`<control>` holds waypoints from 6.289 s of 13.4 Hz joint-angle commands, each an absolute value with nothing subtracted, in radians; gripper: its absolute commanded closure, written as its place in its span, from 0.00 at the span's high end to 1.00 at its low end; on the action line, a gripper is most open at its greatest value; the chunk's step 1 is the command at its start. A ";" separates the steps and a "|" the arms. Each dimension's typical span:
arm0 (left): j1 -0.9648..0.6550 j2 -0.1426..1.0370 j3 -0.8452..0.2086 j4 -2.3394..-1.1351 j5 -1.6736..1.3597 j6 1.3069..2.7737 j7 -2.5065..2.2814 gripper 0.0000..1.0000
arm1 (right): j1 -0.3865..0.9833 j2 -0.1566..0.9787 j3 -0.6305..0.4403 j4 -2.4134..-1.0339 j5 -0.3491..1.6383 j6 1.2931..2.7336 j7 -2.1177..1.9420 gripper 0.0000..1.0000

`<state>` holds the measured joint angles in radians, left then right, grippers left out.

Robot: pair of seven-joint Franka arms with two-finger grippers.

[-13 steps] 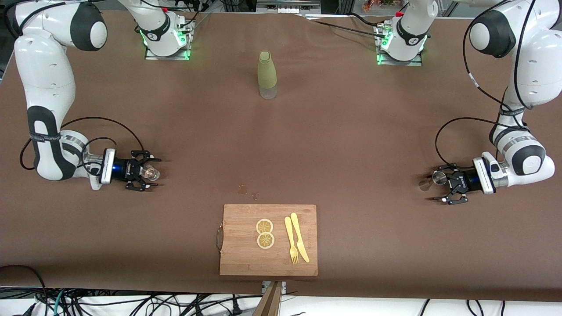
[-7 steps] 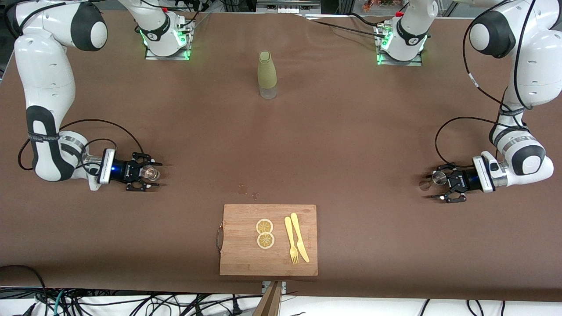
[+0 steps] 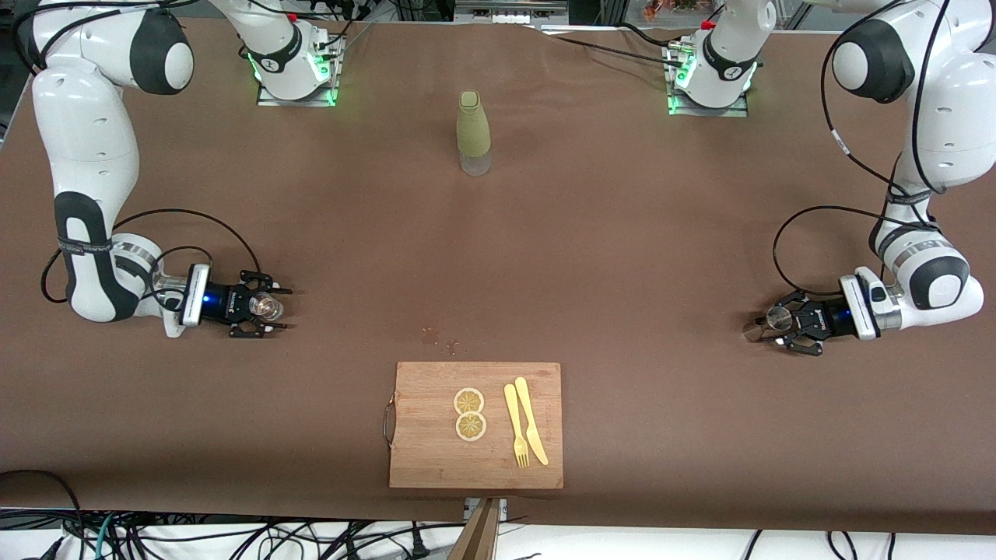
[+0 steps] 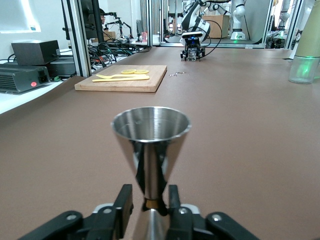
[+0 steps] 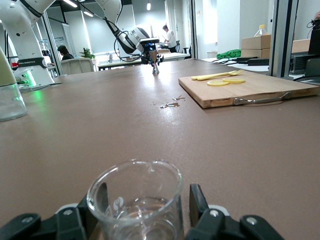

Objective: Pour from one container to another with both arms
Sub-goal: 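Lift the glass with the right gripper while the left gripper brings the jigger, then tilt the glass over the jigger rim with the right gripper, then hold the glass tilted, pouring liquid into the jigger held by the left gripper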

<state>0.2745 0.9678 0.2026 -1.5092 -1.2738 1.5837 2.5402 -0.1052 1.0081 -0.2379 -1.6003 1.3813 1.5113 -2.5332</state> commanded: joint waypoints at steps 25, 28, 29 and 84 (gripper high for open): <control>-0.038 0.885 0.097 -1.474 -1.321 1.727 2.294 0.00 | -0.086 1.012 -0.157 -1.447 1.410 1.537 -2.390 0.38; -0.191 0.902 0.097 -1.474 -1.504 1.790 2.269 0.00 | -0.072 0.983 -0.072 -1.443 1.388 1.650 -2.310 0.38; -0.245 0.910 0.097 -1.474 -1.560 1.828 2.261 0.00 | -0.071 0.973 -0.049 -1.434 1.370 1.696 -2.280 0.38; -0.930 1.178 0.322 -1.026 -1.753 2.626 1.569 0.00 | 0.026 0.831 0.382 -1.339 0.394 2.000 -1.338 0.38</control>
